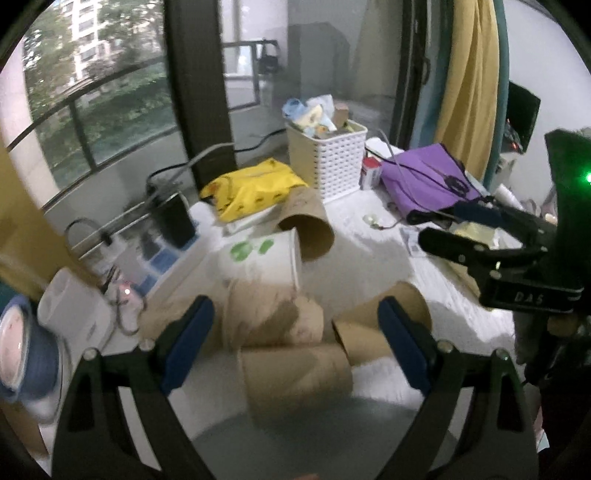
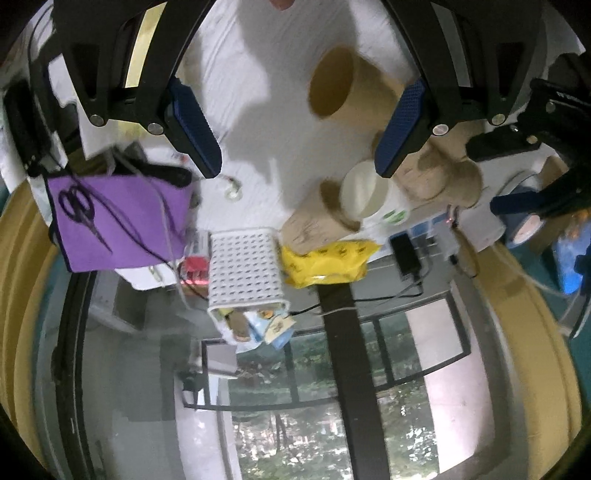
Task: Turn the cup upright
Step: 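Move the left tool toward the tan paper cups lying on their sides, then close the left gripper on the base of a tan paper cup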
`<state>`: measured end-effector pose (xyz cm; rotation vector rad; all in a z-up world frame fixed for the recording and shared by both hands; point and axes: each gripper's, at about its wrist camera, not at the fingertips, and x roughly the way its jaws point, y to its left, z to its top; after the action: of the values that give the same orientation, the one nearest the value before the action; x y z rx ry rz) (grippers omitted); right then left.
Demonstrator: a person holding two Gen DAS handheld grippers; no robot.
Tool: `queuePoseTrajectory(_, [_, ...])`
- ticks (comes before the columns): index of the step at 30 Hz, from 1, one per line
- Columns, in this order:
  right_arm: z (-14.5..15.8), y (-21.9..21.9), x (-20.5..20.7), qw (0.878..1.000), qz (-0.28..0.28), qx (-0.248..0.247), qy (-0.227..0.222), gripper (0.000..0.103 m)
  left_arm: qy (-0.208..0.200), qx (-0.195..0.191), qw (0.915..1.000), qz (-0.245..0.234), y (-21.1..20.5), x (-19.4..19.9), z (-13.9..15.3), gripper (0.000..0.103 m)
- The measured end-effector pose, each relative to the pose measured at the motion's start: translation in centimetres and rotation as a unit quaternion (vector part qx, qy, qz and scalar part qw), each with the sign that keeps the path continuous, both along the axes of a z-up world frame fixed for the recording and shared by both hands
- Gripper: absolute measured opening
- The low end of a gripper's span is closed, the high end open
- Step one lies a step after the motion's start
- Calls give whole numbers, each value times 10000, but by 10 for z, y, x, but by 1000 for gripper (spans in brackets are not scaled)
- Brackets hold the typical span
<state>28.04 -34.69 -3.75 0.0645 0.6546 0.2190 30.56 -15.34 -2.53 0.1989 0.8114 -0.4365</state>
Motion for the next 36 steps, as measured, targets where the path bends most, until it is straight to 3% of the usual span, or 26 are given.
queuePoseTrajectory(8, [-17, -17, 40, 9989, -340, -172, 257, 87, 351, 189, 9989, -254, -34, 60, -14, 91])
queuePoseTrajectory(17, [-28, -38, 55, 9976, -588, 24, 373, 87, 655, 365, 9968, -270, -67, 112, -33, 91])
queuePoseTrajectory(24, [-41, -43, 69, 9960, -690, 91, 563, 87, 776, 526, 9955, -153, -80, 137, -49, 91])
queuePoseTrajectory(33, [-44, -44, 72, 9954, -703, 139, 637, 87, 1219, 622, 9906, 2, -78, 162, -70, 91])
queuePoseTrajectory(35, [-44, -45, 72, 9953, -715, 158, 632, 87, 1216, 654, 9904, -27, -78, 163, -72, 84])
queuePoseTrajectory(36, [-44, -45, 72, 9952, -724, 166, 631, 87, 1252, 655, 9900, -49, -78, 164, -74, 75])
